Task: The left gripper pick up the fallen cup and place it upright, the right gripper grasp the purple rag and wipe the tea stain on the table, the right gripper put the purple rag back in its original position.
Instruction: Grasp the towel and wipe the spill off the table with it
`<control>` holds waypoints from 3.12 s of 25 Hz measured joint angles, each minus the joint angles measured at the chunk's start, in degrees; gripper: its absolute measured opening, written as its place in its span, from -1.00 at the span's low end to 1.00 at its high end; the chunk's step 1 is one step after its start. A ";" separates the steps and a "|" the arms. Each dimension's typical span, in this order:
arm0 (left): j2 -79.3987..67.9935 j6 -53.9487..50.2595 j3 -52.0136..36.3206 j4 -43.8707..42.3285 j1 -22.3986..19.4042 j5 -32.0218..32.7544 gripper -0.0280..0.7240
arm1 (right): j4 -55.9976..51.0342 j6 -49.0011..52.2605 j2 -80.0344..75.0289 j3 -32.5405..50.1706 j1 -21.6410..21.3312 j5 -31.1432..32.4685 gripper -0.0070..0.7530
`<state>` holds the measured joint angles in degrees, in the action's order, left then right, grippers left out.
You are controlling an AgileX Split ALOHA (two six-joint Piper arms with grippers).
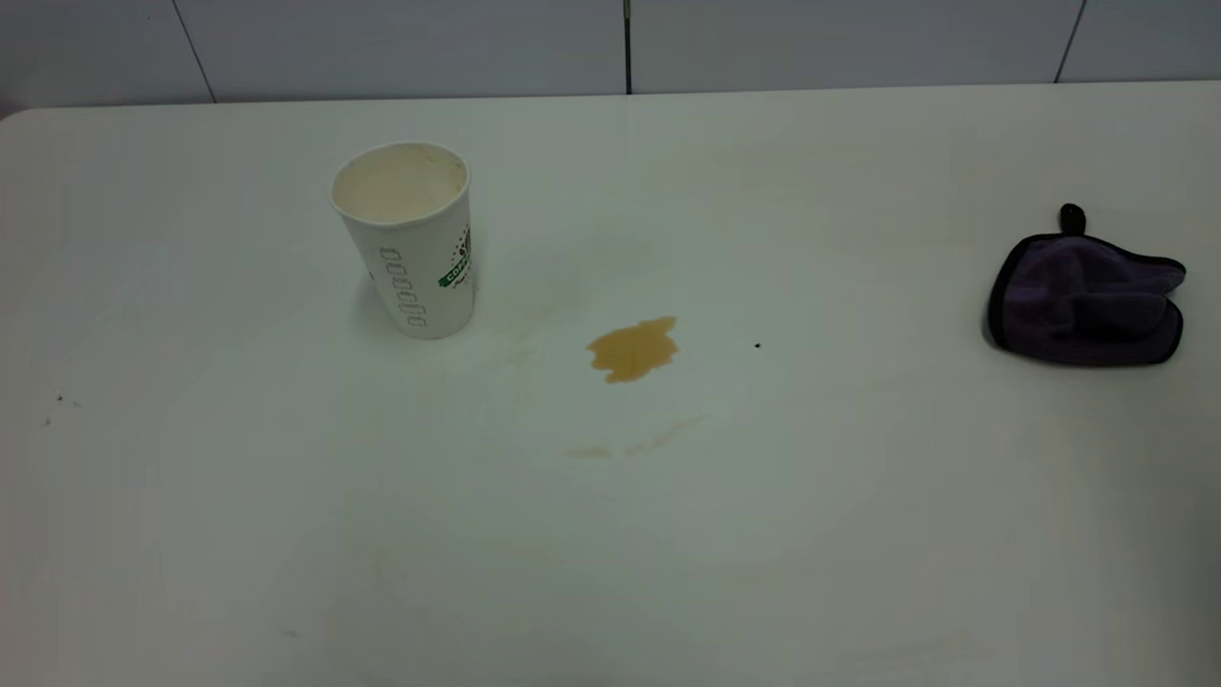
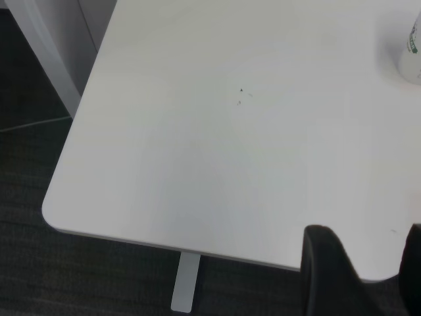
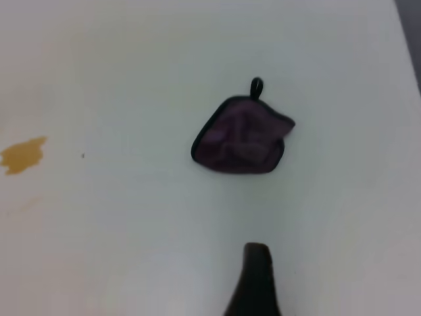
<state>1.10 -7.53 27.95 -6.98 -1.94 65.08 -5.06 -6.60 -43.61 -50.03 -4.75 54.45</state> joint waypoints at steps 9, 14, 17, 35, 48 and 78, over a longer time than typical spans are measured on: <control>0.00 0.00 0.00 0.00 0.00 0.00 -0.09 | -4.50 -6.37 -31.40 -1.48 0.00 -8.35 0.93; 0.00 0.00 0.00 0.00 0.00 0.00 -0.09 | -6.10 -11.65 -45.83 -2.98 0.00 -13.77 0.92; 0.00 0.00 0.00 0.00 0.00 0.00 -0.09 | -6.17 -14.57 -52.45 -6.24 0.00 -14.58 0.90; 0.00 0.00 0.00 0.00 0.00 0.00 -0.09 | 6.57 -17.97 -84.57 -28.60 6.83 -18.99 0.68; 0.00 0.00 0.00 0.00 0.00 0.00 -0.09 | 12.06 2.34 -102.47 -52.90 6.47 -9.21 0.62; 0.00 0.07 0.00 0.00 0.00 0.00 -0.09 | -6.09 -2.41 -110.09 -63.77 14.11 -1.61 -0.75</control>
<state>1.10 -7.46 27.95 -6.98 -1.94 65.08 -11.14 -9.01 -153.70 -113.81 9.36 52.85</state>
